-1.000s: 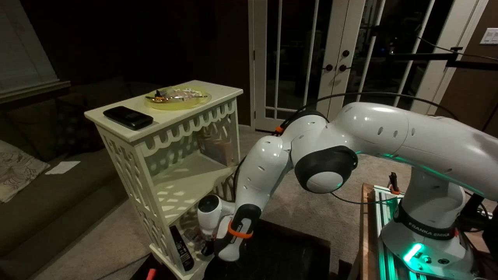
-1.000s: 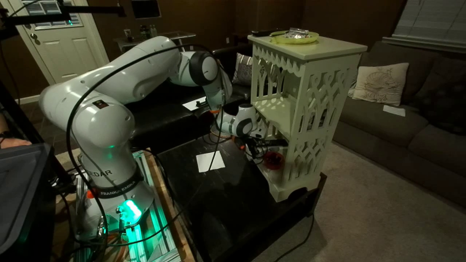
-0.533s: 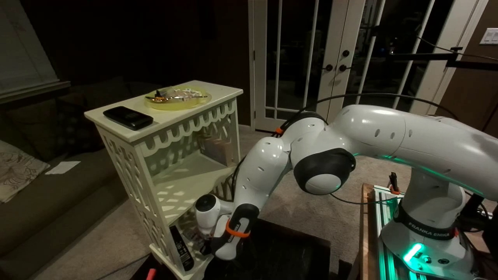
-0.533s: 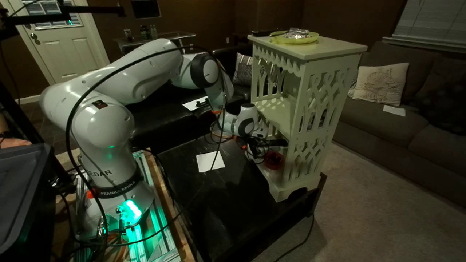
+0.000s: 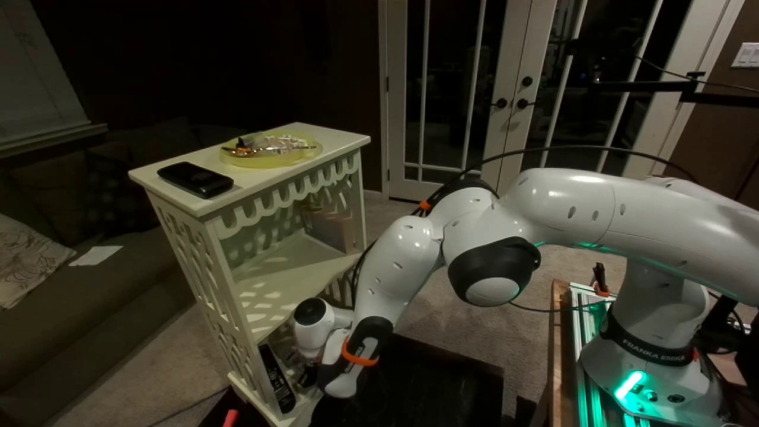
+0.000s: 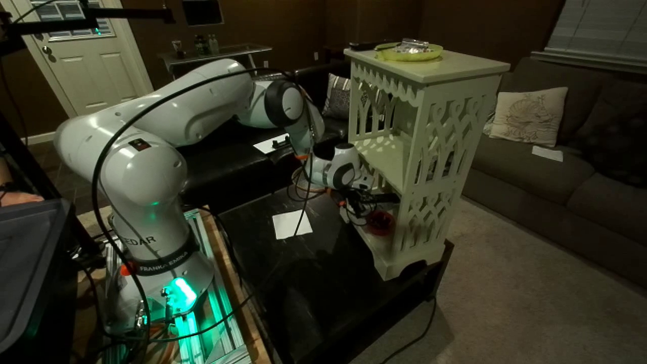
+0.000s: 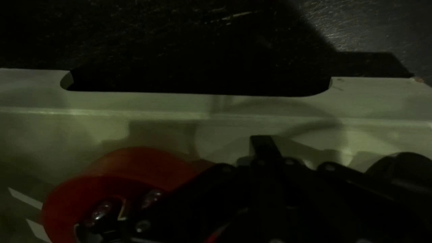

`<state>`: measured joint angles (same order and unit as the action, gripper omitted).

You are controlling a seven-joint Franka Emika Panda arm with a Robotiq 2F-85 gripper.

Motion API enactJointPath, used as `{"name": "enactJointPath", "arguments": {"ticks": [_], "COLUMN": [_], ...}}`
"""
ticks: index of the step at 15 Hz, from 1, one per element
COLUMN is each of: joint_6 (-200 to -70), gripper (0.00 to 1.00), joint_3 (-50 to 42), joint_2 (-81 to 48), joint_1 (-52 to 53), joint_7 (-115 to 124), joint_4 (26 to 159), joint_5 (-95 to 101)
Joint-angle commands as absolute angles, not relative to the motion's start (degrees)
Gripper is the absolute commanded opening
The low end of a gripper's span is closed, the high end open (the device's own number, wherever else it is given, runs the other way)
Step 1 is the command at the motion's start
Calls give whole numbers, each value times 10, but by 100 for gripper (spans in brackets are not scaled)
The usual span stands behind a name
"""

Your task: Push the grey remote backwards slightly

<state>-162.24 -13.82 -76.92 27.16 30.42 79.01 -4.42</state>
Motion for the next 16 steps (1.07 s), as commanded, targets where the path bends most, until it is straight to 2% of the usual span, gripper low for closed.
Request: {"name": "enactJointPath", "arguments": {"ticks": [1, 4, 7, 16], "joint_6": [-1633, -1639, -1617, -1646], "gripper": [0, 0, 0, 0], "joint_3": [-165, -173, -141, -116], "joint_2": [-796, -801, -786, -650], "joint_1": [291, 296, 280, 315], "joint_7": [333, 342, 311, 294], "joint_4": [759, 755, 766, 1004], "joint_5": [-37, -38, -37, -41]}}
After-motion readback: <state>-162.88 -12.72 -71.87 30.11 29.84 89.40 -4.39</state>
